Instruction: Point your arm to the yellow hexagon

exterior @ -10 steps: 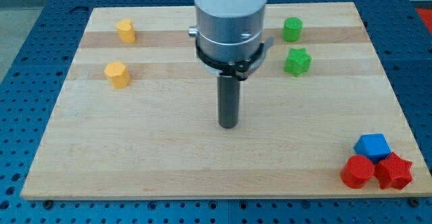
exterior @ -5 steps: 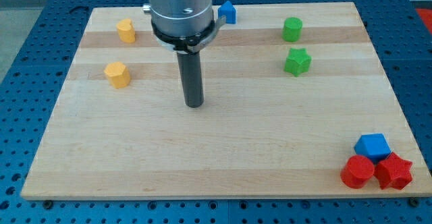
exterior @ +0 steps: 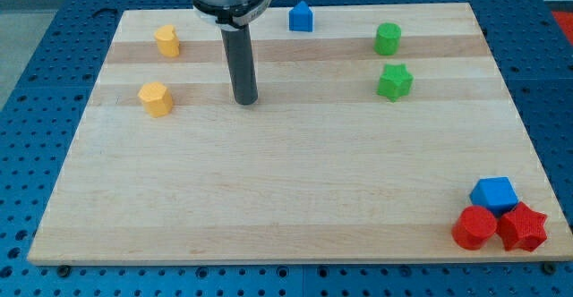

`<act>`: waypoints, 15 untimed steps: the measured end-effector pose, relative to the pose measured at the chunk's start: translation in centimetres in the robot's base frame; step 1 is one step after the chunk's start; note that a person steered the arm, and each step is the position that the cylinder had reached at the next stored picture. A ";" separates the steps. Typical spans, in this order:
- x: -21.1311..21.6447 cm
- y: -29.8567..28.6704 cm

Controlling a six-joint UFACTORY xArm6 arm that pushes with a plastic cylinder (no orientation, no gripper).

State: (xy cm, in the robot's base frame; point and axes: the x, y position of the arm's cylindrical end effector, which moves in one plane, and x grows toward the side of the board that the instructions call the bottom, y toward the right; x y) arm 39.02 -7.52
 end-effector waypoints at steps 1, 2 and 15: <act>-0.5 -0.7; -0.5 -2.1; -0.3 -15.1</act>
State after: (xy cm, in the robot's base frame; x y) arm 38.69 -22.65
